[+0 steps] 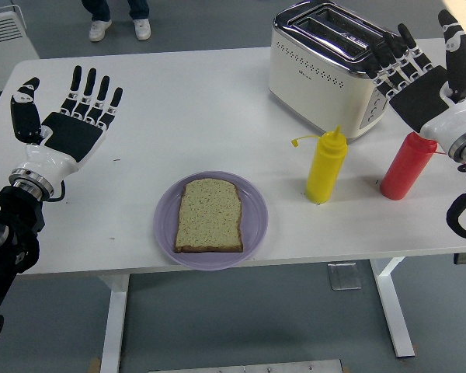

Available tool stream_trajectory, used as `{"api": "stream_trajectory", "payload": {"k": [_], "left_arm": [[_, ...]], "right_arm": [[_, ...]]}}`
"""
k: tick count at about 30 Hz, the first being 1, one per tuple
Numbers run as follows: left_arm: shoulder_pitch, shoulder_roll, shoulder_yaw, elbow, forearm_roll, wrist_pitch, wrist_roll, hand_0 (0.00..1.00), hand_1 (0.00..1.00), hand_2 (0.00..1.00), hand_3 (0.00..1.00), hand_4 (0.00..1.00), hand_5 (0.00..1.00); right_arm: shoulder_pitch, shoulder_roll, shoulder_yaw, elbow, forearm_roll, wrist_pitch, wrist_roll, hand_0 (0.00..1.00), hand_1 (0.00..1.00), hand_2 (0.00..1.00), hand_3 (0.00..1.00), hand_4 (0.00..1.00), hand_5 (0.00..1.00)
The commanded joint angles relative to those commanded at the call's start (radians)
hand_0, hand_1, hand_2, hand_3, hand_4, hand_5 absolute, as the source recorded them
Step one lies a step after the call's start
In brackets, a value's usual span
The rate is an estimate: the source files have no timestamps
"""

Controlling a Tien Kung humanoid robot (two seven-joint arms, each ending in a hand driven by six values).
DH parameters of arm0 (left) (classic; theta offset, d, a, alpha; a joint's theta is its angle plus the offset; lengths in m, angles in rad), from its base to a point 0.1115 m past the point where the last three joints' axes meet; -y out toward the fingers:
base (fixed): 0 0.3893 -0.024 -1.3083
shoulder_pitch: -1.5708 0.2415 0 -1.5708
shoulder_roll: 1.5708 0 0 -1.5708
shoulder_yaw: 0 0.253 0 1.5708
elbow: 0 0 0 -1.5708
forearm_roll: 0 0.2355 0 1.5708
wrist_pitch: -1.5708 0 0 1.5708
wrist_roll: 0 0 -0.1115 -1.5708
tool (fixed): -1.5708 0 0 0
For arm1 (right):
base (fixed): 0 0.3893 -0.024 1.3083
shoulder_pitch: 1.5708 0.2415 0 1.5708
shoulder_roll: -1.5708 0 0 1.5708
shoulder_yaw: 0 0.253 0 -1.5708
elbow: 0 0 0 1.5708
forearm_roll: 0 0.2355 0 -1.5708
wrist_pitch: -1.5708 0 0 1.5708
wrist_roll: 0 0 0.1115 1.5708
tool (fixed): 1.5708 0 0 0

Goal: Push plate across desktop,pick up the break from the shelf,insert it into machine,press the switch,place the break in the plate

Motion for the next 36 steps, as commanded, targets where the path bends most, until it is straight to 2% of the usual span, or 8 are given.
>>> {"api": "stream_trajectory", "payload": {"k": [11,36], "left_arm": [[-0.009,0.009,0.010,0.004,-0.022,0.005,0.000,0.818,0.783,0.773,0.790,0.647,0.998],[-0.016,0.006,-0.011,-0.004,-0.043,0.012,-0.002,0.819,0.781,0.772,0.785,0.647,0.998]], "right_arm": [[-0.017,0.002,0.006,0.000,0.021,-0.023,0.030,0.821,0.767,0.758,0.729,0.805,0.645],[-0.041,0.009,0.040,0.000,0.014,-0.027,0.034,0.821,0.766,0.756,0.723,0.795,0.628]]}}
